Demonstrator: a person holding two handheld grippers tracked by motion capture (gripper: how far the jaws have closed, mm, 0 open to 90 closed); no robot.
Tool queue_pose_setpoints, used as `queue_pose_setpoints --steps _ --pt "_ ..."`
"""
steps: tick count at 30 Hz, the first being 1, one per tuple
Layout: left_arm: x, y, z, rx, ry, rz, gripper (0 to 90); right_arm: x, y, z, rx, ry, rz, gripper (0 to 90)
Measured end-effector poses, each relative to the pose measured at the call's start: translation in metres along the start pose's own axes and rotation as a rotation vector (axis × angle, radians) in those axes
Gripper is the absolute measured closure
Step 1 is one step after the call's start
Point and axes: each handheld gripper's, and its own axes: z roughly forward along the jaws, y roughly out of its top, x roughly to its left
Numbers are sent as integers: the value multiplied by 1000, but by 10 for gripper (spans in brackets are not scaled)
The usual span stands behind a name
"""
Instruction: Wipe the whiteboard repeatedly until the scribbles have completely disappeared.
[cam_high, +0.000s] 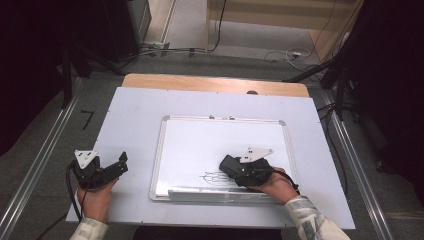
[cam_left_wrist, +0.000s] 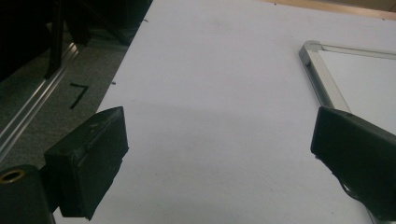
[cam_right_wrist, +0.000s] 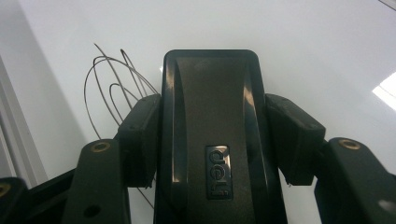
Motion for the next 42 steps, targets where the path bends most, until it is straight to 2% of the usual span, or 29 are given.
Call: queue_pose_setpoints --steps 22,41,42 --pt "-1 1 0 -3 -2 -1 43 9 12 11 22 25 -41 388" --pt "-1 1 0 -3 -4 0 43 23 25 24 27 -2 -20 388" --pt "-1 1 0 -3 -6 0 43 25 25 25 30 -5 -9 388"
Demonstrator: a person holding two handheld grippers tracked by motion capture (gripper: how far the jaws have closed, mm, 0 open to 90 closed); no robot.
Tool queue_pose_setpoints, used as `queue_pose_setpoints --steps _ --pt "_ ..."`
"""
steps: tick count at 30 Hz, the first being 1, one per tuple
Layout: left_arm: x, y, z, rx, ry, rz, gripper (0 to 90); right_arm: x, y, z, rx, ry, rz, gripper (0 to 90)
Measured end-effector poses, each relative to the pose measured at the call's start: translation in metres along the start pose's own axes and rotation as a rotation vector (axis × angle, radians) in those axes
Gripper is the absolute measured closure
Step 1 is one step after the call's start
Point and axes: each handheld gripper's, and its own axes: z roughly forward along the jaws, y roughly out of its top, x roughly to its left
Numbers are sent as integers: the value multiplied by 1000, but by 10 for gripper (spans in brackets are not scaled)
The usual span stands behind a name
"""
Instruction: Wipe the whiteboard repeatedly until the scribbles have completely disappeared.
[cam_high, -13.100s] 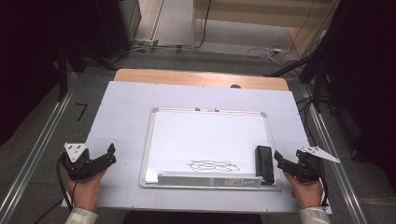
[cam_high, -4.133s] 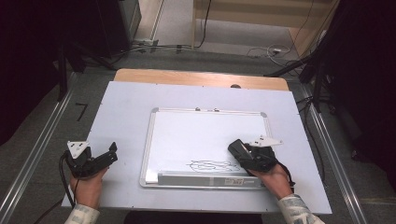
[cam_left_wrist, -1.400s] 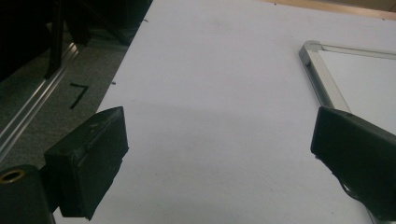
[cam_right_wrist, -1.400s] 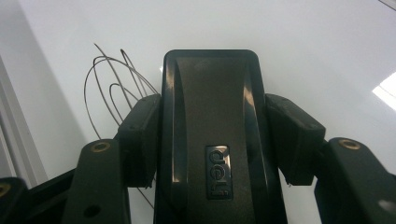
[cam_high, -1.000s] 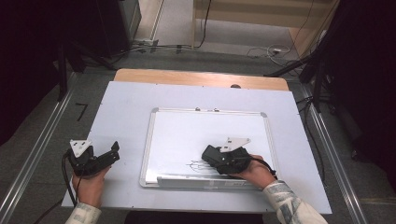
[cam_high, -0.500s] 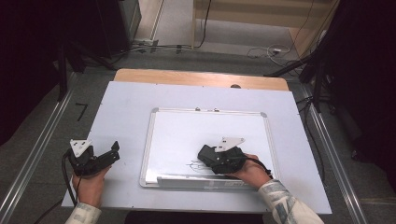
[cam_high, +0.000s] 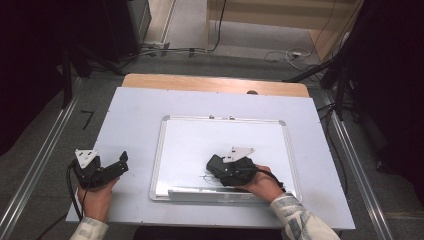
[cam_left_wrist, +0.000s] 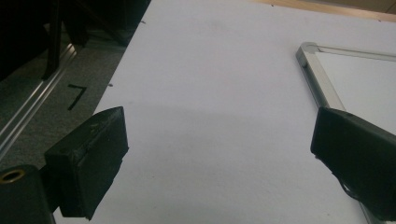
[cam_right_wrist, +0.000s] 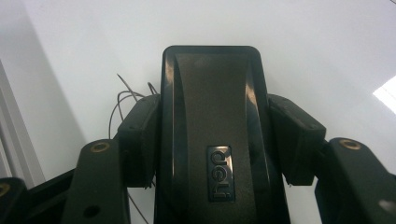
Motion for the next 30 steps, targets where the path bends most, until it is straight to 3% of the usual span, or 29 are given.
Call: queue_pose_setpoints --steps 30 --pt "-1 0 1 -1 -4 1 44 26 25 23 13 -17 -16 388"
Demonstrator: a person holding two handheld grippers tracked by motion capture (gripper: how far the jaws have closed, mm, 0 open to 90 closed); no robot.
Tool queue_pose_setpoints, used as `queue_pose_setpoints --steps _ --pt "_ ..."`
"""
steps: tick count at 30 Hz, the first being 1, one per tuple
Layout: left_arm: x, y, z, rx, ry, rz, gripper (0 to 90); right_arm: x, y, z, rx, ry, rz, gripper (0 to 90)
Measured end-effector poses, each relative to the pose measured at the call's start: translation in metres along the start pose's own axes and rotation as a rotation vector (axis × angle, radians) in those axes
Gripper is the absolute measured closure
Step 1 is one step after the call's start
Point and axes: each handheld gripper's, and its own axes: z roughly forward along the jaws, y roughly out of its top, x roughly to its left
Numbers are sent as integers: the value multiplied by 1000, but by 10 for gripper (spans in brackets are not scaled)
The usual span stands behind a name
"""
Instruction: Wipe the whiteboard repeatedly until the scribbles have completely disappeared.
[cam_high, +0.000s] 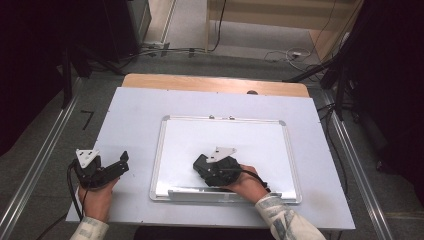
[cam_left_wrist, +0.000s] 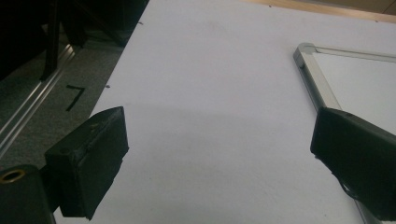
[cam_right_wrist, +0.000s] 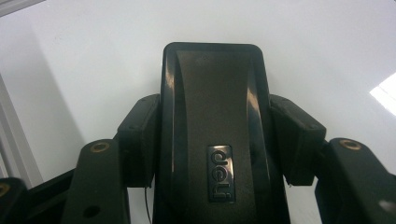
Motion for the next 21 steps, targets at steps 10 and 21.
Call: queue_pose_setpoints --steps 10,21 --pt "0 0 0 -1 -1 0 44 7 9 7 6 -2 0 388" --pt "0 0 0 -1 -1 -1 44 15 21 17 8 1 -6 387"
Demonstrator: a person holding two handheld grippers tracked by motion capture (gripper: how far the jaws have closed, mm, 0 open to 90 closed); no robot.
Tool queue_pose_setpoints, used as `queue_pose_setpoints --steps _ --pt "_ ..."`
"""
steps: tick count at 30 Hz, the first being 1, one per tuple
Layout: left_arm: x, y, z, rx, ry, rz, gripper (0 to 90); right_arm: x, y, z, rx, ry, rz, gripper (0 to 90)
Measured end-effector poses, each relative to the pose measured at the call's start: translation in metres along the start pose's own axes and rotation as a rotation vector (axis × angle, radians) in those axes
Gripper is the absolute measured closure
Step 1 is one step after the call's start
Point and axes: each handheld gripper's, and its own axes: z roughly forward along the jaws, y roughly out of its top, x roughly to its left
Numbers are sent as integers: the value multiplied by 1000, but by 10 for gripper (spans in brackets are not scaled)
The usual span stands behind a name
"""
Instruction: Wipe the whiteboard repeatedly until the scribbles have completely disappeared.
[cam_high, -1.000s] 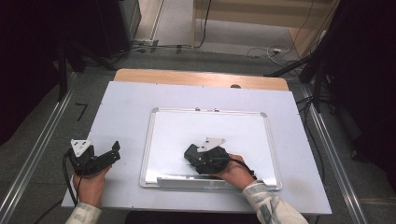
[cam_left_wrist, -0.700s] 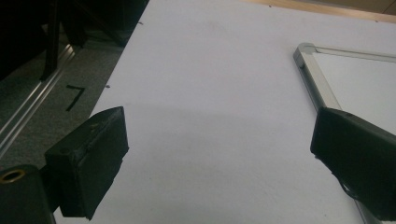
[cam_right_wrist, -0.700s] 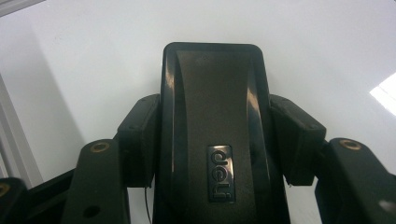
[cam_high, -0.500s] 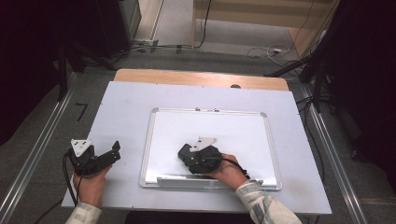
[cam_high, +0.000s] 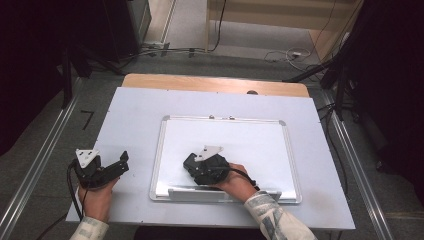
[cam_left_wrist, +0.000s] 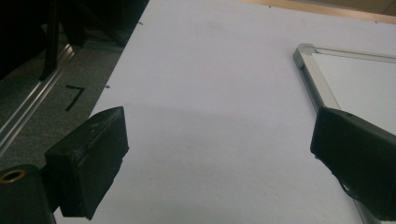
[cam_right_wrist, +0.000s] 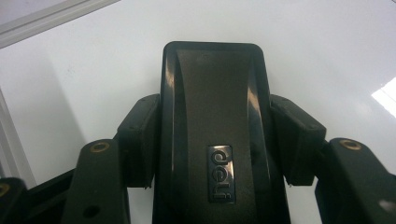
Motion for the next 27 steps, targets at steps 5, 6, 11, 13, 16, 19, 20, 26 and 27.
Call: queue_pose_setpoints --steps 5,6,11,13,16,19,20,26,27 --pt "0 0 0 0 -1 -1 44 3 6 5 0 2 -5 388" --pt "0 0 0 0 -1 0 44 4 7 6 -2 3 -9 388" --pt "1 0 0 0 -4 0 45 7 12 10 1 2 -9 387" --pt "1 0 0 0 -3 -2 45 8 14 11 -1 3 -9 387" --pt "1 0 -1 -1 -4 -3 44 9 16 13 1 1 0 387" --pt "2 0 -1 -1 -3 -6 45 9 16 13 1 2 -1 388" --pt "2 0 -1 0 -2 -7 45 10 16 13 -1 1 -2 388" --pt "4 -1 0 2 0 -9 45 9 15 13 -3 2 -7 388" --pt "4 -1 0 0 0 -10 44 9 15 13 -3 3 -7 388"
